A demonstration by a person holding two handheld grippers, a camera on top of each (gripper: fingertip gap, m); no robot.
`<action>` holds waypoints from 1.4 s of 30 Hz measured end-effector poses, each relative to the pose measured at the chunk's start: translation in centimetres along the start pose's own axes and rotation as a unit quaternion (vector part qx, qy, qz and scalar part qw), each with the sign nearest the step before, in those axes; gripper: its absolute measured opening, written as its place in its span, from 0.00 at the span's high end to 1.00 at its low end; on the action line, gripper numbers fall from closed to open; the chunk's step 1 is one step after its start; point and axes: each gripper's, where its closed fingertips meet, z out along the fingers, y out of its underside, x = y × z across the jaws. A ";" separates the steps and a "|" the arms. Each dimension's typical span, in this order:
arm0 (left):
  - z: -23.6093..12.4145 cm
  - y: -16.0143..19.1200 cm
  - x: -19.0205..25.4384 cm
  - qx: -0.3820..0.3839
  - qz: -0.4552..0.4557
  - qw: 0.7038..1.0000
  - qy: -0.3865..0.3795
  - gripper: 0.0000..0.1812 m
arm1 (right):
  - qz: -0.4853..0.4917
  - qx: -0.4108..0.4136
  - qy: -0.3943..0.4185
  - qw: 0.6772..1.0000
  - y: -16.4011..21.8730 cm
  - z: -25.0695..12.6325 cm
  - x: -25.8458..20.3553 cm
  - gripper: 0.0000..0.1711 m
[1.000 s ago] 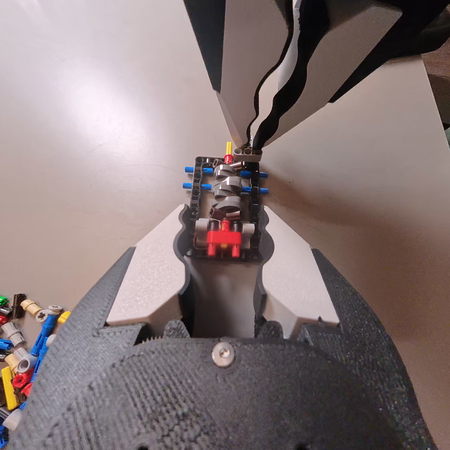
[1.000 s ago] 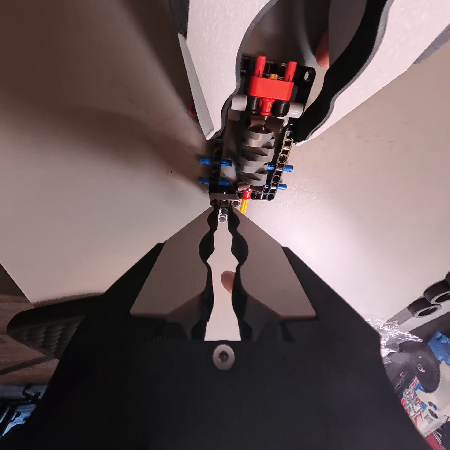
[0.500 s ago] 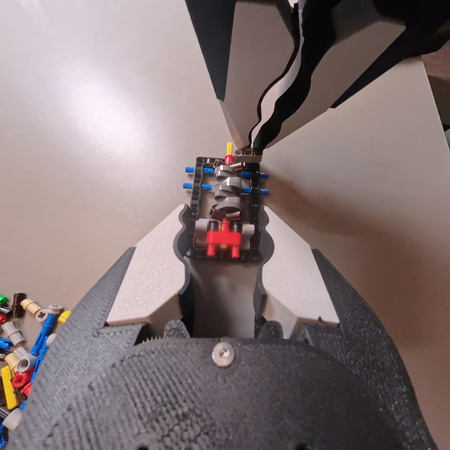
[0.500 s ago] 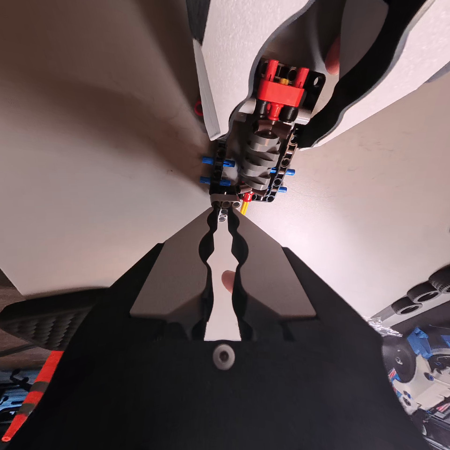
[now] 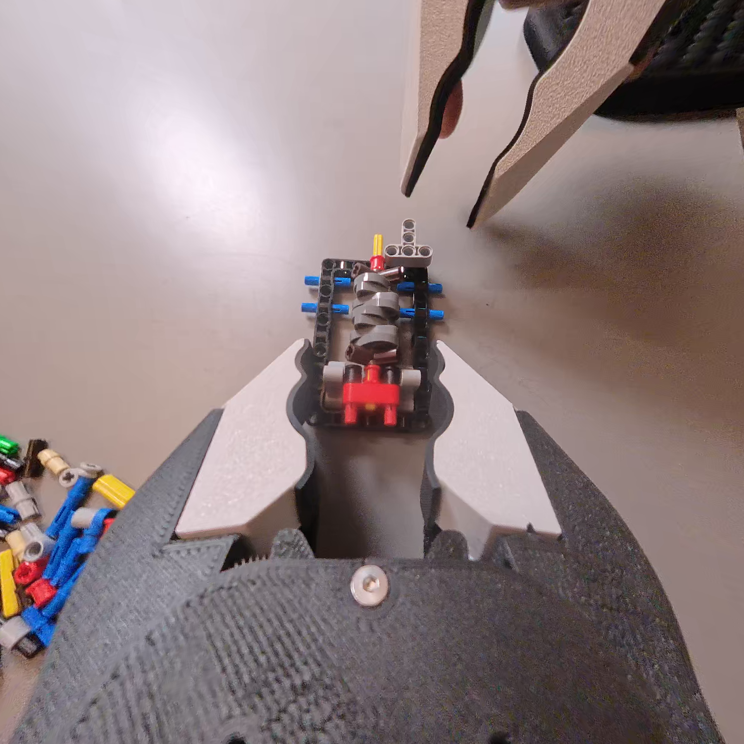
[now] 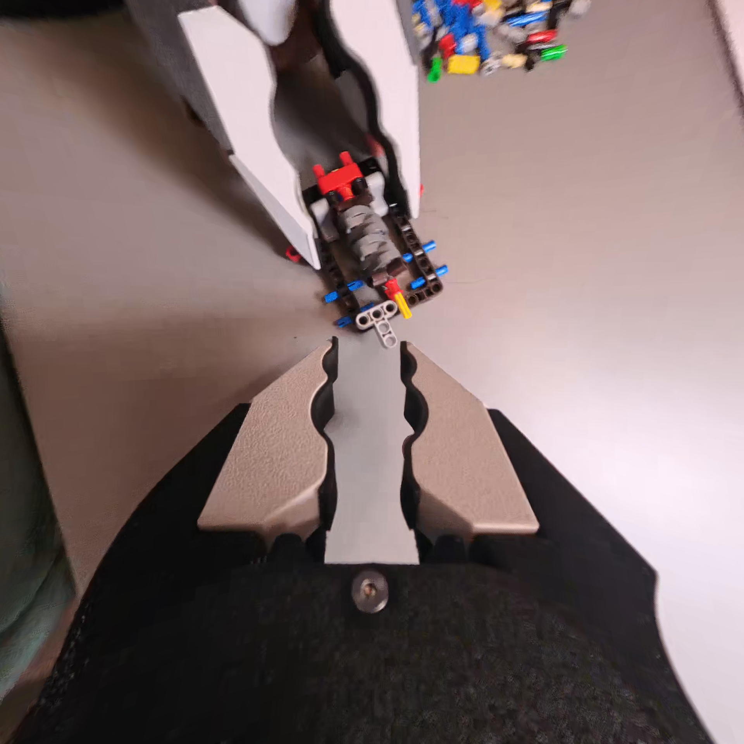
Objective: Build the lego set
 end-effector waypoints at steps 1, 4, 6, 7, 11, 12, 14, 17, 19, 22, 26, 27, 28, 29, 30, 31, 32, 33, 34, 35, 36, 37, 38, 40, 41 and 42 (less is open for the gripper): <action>-0.1 0.1 0.1 -0.004 -0.005 1.000 -0.003 0.68 | 0.020 0.028 0.018 0.999 0.1 0.1 0.2 0.83; -0.3 0.5 0.7 -0.019 -0.017 1.000 0.006 0.60 | 0.089 0.116 0.048 0.988 -0.1 0.3 0.3 0.83; -0.9 0.4 0.9 -0.018 -0.029 0.999 0.019 0.57 | 0.114 0.149 0.047 0.981 -0.1 0.4 -0.1 0.83; -1.2 0.4 1.1 -0.014 -0.038 0.999 0.030 0.57 | 0.116 0.160 0.051 0.979 0.0 0.4 -0.2 0.83; -2.2 0.8 1.4 0.001 -0.059 0.996 0.066 0.62 | 0.069 0.161 0.065 0.982 0.3 0.7 -0.7 0.84; -2.4 0.9 1.6 0.000 -0.058 0.996 0.074 0.65 | 0.064 0.157 0.057 0.984 0.4 0.9 -0.9 0.84; -2.8 1.0 1.6 0.004 -0.061 0.995 0.082 0.65 | 0.072 0.163 0.041 0.983 0.0 1.1 -1.0 0.84; -3.7 1.3 2.0 0.001 -0.052 0.992 0.115 0.67 | 0.084 0.168 0.021 0.982 -0.6 1.3 -1.0 0.85; -4.3 1.5 1.4 0.003 -0.052 0.992 0.115 0.66 | 0.089 0.162 0.022 0.982 -0.6 1.4 -0.7 0.86; -4.7 2.4 0.7 -0.005 -0.070 0.990 0.121 0.65 | 0.101 0.164 0.014 0.981 -1.1 1.5 -0.6 0.87; -4.4 2.4 1.9 -0.009 -0.066 0.987 0.147 0.69 | 0.103 0.153 0.020 0.983 -1.5 1.8 -0.6 0.88; -4.3 2.5 2.3 -0.013 -0.060 0.987 0.150 0.69 | 0.102 0.146 0.021 0.984 -1.4 2.0 -0.7 0.88; -4.3 2.4 2.6 -0.014 -0.057 0.986 0.154 0.69 | 0.101 0.142 0.023 0.985 -1.3 2.1 -0.7 0.89; -4.3 2.4 3.0 -0.017 -0.055 0.985 0.161 0.69 | 0.100 0.138 0.028 0.985 -1.3 2.2 -0.7 0.89; -4.4 2.5 3.5 -0.019 -0.055 0.984 0.171 0.69 | 0.098 0.135 0.033 0.985 -1.2 2.2 -0.7 0.89; -4.4 2.4 3.9 -0.019 -0.055 0.982 0.182 0.70 | 0.100 0.135 0.036 0.985 -1.2 2.1 -0.6 0.90; -4.4 2.4 4.3 -0.018 -0.055 0.980 0.190 0.70 | 0.102 0.135 0.038 0.985 -1.1 2.0 -0.6 0.91; -4.4 2.3 4.6 -0.018 -0.054 0.978 0.199 0.70 | 0.104 0.134 0.039 0.985 -1.0 1.9 -0.5 0.91; -4.5 2.3 5.0 -0.018 -0.052 0.976 0.209 0.70 | 0.104 0.134 0.043 0.985 -1.0 1.8 -0.4 0.92; -4.6 2.3 5.4 -0.017 -0.050 0.974 0.221 0.70 | 0.103 0.135 0.048 0.984 -0.9 1.7 -0.2 0.92; -4.8 2.3 5.7 -0.016 -0.048 0.972 0.231 0.71 | 0.100 0.137 0.050 0.984 -0.9 1.6 -0.2 0.93; -5.0 2.3 5.5 -0.016 -0.047 0.971 0.233 0.72 | 0.097 0.140 0.048 0.984 -0.9 1.5 -0.2 0.93; -5.1 2.2 4.9 -0.012 -0.046 0.973 0.225 0.73 | 0.095 0.141 0.048 0.984 -0.9 1.4 -0.1 0.94; -5.4 1.0 2.9 0.012 -0.056 0.978 0.200 0.75 | 0.091 0.141 0.047 0.985 -1.0 1.4 -0.1 0.94; -5.5 -0.1 1.9 0.033 -0.066 0.979 0.190 0.77 | 0.089 0.144 0.048 0.984 -1.1 1.3 0.0 0.94; -5.5 -1.2 0.9 0.053 -0.072 0.979 0.181 0.78 | 0.087 0.145 0.047 0.985 -1.2 1.3 0.0 0.94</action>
